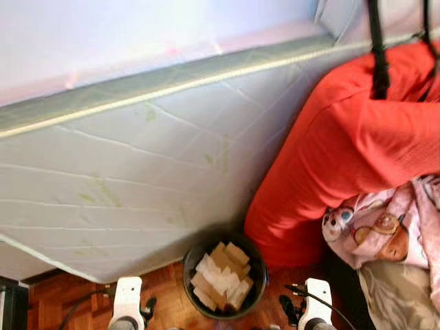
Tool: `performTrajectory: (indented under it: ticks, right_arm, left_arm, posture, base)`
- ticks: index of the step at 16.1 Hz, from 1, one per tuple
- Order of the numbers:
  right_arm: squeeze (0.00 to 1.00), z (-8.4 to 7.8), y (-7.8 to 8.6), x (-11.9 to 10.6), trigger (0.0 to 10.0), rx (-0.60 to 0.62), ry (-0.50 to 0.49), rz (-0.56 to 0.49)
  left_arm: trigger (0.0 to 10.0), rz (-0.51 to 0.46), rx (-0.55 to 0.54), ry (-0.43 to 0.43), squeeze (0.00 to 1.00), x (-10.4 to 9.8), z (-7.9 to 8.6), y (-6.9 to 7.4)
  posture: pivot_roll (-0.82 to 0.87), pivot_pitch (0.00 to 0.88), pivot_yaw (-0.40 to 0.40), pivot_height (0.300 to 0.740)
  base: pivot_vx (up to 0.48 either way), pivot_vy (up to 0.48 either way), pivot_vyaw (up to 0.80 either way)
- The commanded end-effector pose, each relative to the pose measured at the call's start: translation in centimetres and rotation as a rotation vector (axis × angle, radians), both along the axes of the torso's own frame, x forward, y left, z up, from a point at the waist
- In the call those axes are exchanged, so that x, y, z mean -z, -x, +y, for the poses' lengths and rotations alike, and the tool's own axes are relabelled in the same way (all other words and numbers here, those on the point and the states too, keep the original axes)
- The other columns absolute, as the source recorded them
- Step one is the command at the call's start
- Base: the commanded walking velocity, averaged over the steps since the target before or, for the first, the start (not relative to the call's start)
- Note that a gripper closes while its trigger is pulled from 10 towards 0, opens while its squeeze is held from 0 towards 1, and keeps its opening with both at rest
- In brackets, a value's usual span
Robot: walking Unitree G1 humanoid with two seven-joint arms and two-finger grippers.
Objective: Clean up the room
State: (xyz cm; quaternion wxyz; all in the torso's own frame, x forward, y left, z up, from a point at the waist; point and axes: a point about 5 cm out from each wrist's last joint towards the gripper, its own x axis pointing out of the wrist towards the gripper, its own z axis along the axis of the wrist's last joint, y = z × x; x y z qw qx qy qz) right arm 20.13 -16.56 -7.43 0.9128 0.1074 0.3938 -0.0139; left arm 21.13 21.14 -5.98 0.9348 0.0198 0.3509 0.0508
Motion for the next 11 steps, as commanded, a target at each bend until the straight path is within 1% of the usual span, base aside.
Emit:
performTrajectory:
  ticks: [1, 6, 9, 10, 11]
  right_arm:
    - [0.0, 0.0, 0.8, 0.5, 10.0, 0.0, 0.004, 0.045]
    - [0.0, -0.9, 0.9, 0.5, 10.0, 0.011, 0.027, 0.06]
    - [0.0, -0.8, 1.1, 0.6, 10.0, -0.004, 0.041, 0.07]
    - [0.0, -0.6, 1.3, 0.8, 10.0, -0.012, 0.046, 0.078]
    - [0.0, -0.6, 1.4, 0.8, 10.0, -0.012, 0.045, 0.079]
  left_arm:
    - [10.0, 0.039, 0.002, -0.015, 0.0, 0.3, 0.2, 0.3]
    - [10.0, 0.03, 0.01, -0.015, 0.0, -0.4, -0.3, -1.1]
    - [10.0, 0.045, -0.005, -0.013, 0.0, -0.1, -0.1, -0.6]
    - [10.0, 0.062, -0.035, -0.01, 0.0, 0.2, 0.1, -0.1]
    - [10.0, 0.064, -0.039, -0.01, 0.0, 0.3, 0.1, 0.0]
  posture:
    - [0.05, 0.117, 0.016, 0.74]
    - [0.05, 0.084, 0.013, 0.74]
    - [0.06, 0.091, 0.004, 0.74]
    - [0.06, 0.1, 0.002, 0.74]
    - [0.06, 0.103, 0.0, 0.74]
  base:
    - [0.0, 0.0, 0.0]
    - [0.0, 0.0, 0.0]
    - [0.0, 0.0, 0.0]
    - [0.0, 0.0, 0.0]
    - [0.0, 0.0, 0.0]
